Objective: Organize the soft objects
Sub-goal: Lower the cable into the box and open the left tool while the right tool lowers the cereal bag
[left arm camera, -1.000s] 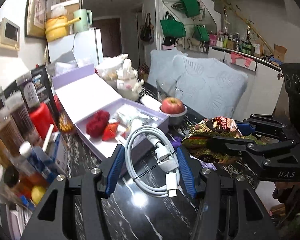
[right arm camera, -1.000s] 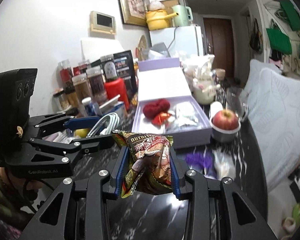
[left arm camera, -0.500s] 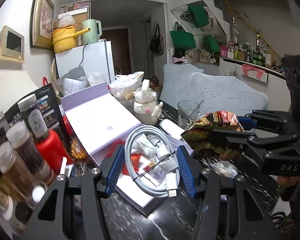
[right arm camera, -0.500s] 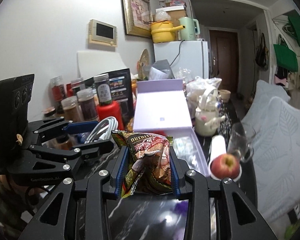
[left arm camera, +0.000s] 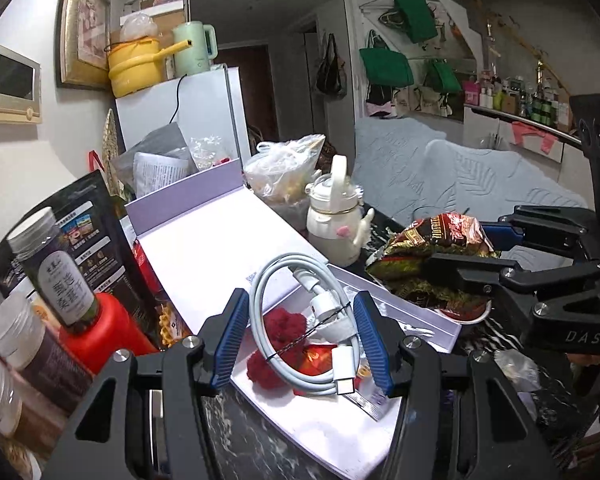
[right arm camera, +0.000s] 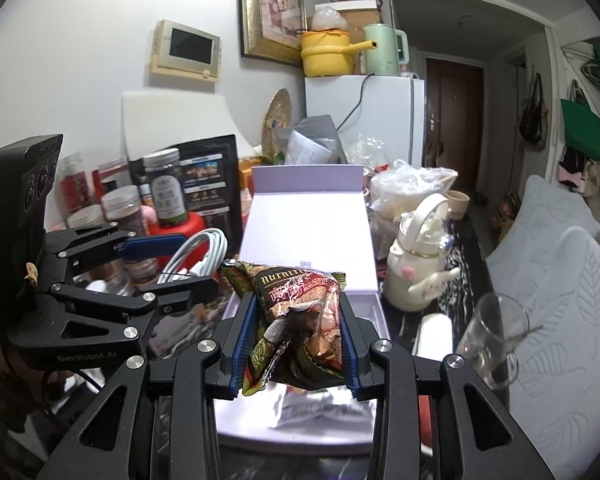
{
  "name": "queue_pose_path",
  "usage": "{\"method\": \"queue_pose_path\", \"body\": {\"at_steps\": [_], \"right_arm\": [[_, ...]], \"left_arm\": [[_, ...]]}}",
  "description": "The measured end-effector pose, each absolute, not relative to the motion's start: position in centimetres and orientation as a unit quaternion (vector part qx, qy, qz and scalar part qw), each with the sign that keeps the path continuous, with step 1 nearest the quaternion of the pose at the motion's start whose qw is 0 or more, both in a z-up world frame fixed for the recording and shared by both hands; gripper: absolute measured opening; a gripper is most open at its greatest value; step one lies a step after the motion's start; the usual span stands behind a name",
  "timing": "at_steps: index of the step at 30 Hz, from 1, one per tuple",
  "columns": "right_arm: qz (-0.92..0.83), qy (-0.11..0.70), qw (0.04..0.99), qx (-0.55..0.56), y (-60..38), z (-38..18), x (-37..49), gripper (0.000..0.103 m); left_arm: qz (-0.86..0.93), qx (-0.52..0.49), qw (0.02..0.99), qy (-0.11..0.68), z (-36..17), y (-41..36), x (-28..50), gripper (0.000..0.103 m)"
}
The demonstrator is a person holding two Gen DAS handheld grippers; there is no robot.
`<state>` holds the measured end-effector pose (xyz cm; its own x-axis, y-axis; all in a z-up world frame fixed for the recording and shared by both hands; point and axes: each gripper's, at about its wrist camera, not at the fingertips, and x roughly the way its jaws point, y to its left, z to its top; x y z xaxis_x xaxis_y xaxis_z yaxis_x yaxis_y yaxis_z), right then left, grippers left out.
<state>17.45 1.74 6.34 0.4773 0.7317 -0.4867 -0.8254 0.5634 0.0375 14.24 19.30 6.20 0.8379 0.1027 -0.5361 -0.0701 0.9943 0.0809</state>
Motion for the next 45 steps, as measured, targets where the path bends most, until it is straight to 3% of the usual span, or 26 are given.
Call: {"method": "queue_pose_path", "body": {"at_steps": [22, 45], "right_arm": [[0.424, 0.299, 0.842, -0.147, 8.6, 1.7, 27.4, 0.037], [0.389, 0.372, 0.823, -0.181, 9.7, -3.8, 29.4, 0.04]], "left_arm": [[0.045, -0.015, 0.918, 0.393, -1.2, 23.8, 23.5, 0.054], [0.045, -0.035, 0.874, 0.482, -6.2, 23.2, 25.9, 0.054]]}}
